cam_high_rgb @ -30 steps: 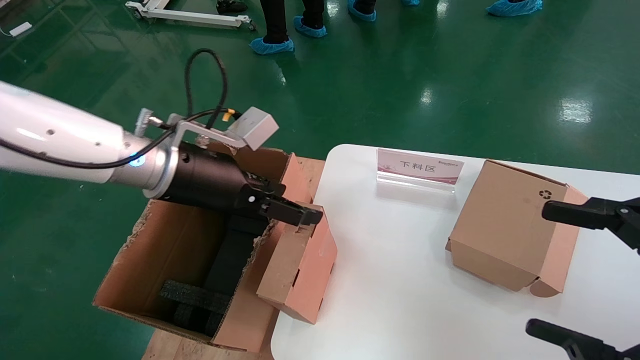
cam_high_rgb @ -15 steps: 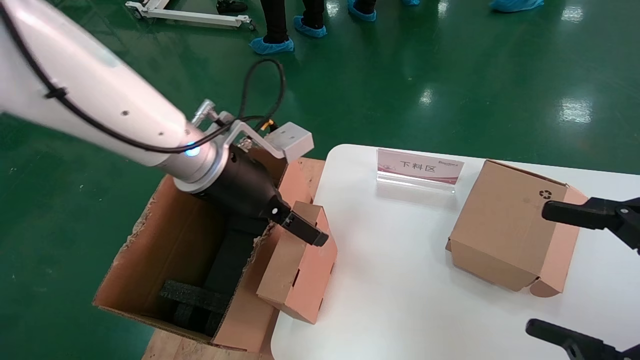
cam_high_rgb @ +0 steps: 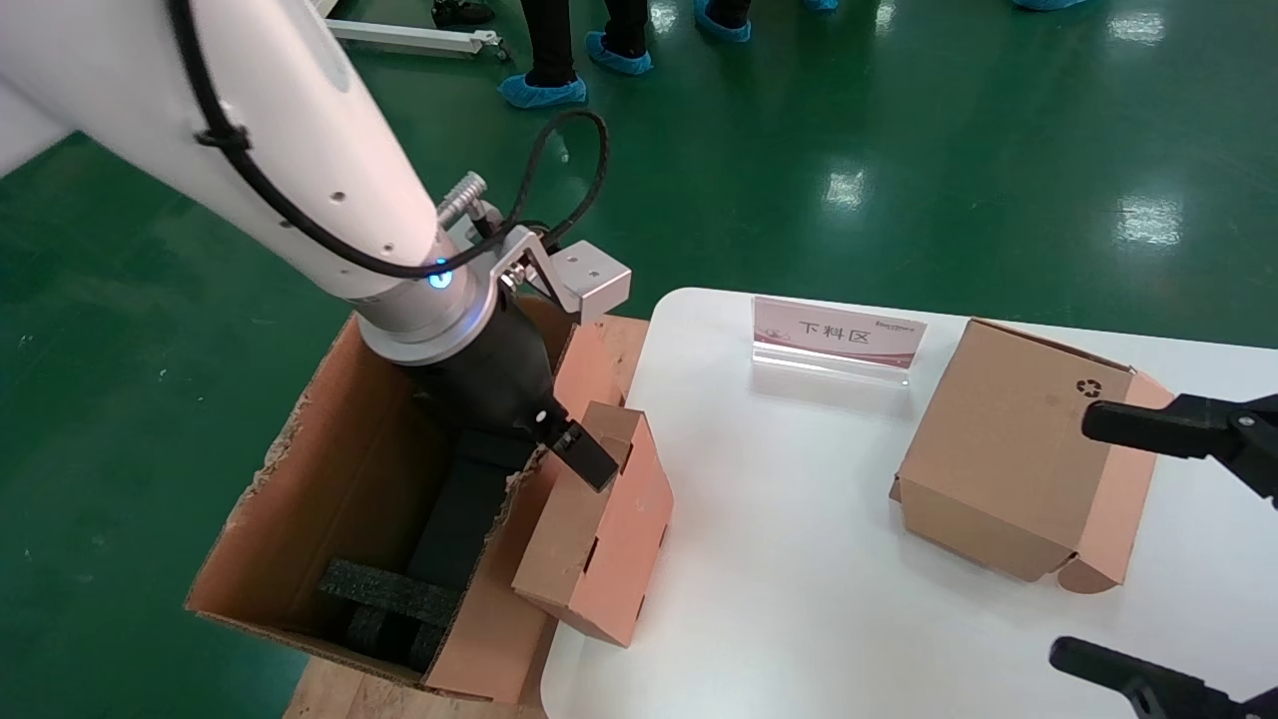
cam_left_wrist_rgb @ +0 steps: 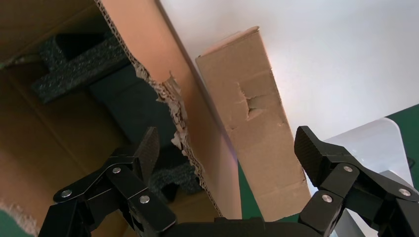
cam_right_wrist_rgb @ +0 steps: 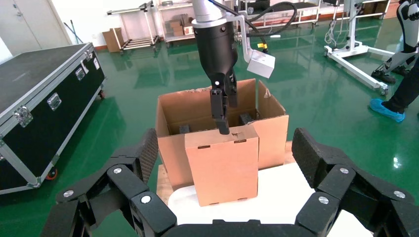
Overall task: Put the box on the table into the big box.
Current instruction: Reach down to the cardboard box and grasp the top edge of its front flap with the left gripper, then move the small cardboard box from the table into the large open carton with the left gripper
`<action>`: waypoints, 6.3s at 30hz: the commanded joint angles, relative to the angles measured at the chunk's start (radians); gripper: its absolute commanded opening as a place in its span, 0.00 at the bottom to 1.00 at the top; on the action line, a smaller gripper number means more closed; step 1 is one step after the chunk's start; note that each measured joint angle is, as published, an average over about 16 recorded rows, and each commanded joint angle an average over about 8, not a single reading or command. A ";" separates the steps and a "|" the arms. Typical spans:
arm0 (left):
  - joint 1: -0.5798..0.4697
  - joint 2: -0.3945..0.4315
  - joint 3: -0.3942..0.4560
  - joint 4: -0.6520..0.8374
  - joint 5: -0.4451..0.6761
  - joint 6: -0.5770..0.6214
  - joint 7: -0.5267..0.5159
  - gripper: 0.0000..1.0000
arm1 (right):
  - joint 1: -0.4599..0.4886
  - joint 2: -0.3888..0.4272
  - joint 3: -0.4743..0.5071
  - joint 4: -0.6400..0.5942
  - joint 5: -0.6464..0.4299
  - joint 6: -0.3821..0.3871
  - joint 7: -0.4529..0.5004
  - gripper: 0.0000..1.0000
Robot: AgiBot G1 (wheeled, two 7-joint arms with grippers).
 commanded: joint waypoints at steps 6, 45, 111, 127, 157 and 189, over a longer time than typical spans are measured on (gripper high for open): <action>-0.005 0.059 0.049 0.000 0.034 0.008 -0.090 1.00 | 0.000 0.000 0.000 0.000 0.000 0.000 0.000 1.00; 0.066 0.100 0.046 0.000 0.121 -0.030 -0.317 1.00 | 0.000 0.000 0.000 0.000 0.000 0.000 0.000 1.00; 0.110 0.081 0.031 0.000 0.100 -0.048 -0.329 0.00 | 0.000 0.000 0.000 0.000 0.000 0.000 0.000 0.00; 0.110 0.081 0.031 0.000 0.101 -0.048 -0.329 0.00 | 0.000 0.000 0.000 0.000 0.000 0.000 0.000 1.00; 0.023 -0.098 -0.163 0.014 0.150 -0.087 -0.175 0.00 | 0.000 0.000 0.000 0.000 0.000 0.000 0.000 1.00; -0.167 -0.414 -0.407 0.018 0.024 -0.001 0.066 0.00 | 0.000 0.000 0.000 0.000 0.000 0.000 0.000 1.00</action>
